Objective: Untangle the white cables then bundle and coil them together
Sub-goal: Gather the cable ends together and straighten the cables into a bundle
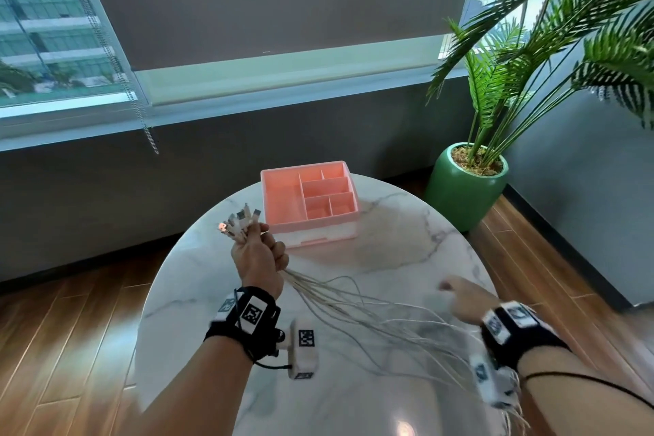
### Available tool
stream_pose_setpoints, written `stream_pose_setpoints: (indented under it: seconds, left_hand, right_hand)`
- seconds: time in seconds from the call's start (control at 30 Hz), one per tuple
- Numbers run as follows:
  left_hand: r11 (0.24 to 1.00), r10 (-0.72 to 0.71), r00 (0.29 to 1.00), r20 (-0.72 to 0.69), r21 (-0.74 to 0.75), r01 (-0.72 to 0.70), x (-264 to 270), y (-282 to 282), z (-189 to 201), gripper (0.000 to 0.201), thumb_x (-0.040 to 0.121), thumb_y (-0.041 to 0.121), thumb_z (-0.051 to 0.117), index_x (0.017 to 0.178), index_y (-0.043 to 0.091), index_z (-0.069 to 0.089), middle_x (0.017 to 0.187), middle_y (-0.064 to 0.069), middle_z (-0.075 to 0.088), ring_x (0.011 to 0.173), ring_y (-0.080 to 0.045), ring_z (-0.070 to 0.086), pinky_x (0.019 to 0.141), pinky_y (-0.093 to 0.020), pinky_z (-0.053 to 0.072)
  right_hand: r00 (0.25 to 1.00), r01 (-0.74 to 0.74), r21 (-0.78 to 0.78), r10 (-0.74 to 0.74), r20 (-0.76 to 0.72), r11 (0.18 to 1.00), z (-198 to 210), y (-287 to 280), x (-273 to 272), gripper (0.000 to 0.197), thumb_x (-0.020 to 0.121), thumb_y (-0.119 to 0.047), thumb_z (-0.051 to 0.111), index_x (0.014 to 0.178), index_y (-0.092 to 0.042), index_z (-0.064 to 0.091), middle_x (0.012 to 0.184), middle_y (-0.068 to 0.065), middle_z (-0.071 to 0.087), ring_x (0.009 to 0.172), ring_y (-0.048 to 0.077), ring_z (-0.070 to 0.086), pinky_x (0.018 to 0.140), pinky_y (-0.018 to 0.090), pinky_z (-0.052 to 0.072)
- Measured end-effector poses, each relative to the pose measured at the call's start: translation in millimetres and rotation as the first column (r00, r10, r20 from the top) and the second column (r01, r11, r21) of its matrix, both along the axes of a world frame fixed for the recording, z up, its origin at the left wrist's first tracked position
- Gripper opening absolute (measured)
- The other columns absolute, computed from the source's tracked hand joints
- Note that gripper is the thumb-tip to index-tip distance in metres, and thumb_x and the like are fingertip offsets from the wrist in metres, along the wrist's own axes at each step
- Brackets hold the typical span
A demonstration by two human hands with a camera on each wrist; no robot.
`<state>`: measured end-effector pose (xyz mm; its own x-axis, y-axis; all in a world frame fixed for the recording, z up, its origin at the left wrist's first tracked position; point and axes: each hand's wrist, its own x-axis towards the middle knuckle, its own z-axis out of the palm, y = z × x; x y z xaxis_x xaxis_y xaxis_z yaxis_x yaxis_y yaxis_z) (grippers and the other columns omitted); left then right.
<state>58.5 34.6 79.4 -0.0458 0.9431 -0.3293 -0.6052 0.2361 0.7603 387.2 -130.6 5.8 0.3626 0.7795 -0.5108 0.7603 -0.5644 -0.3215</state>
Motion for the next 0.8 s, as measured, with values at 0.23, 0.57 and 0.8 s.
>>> stream_pose_setpoints:
  seconds: [0.23, 0.57, 0.8]
  left_hand:
    - [0.993, -0.116, 0.993, 0.031, 0.004, 0.116, 27.3, -16.6, 9.2, 0.04, 0.104, 0.028, 0.05, 0.066, 0.019, 0.039, 0.055, 0.002, 0.028, 0.041, -0.01, 0.024, 0.039, -0.019, 0.021]
    - [0.987, -0.133, 0.981, 0.144, -0.075, 0.145, -12.3, -20.6, -22.3, 0.03, 0.096, 0.03, 0.064, 0.074, 0.016, 0.049, 0.056, 0.001, 0.04, 0.044, -0.012, 0.037, 0.042, -0.024, 0.036]
    - [0.986, -0.153, 0.977, 0.149, -0.047, 0.162, -13.3, -18.8, -29.0, 0.021, 0.094, 0.027, 0.065, 0.08, 0.016, 0.054, 0.052, 0.005, 0.03, 0.043, -0.009, 0.029, 0.041, -0.022, 0.028]
  right_hand:
    - [0.695, -0.16, 0.404, 0.393, -0.602, 0.901, 82.9, 90.0, -182.8, 0.05, 0.081, -0.03, 0.08, 0.122, -0.012, 0.059, 0.115, 0.009, 0.069, 0.102, 0.019, 0.067, 0.088, 0.033, 0.055]
    - [0.846, -0.405, 0.29, 0.476, -0.24, 0.867, 51.2, 79.8, -205.6, 0.031, 0.097, -0.042, 0.056, 0.082, -0.014, 0.055, 0.072, 0.003, 0.053, 0.063, 0.018, 0.048, 0.062, 0.032, 0.039]
    - [0.88, -0.433, 0.346, 0.473, -0.037, 0.832, 30.6, 67.6, -197.2, 0.032, 0.097, -0.05, 0.05, 0.08, -0.022, 0.047, 0.072, 0.0, 0.055, 0.066, 0.023, 0.052, 0.061, 0.035, 0.039]
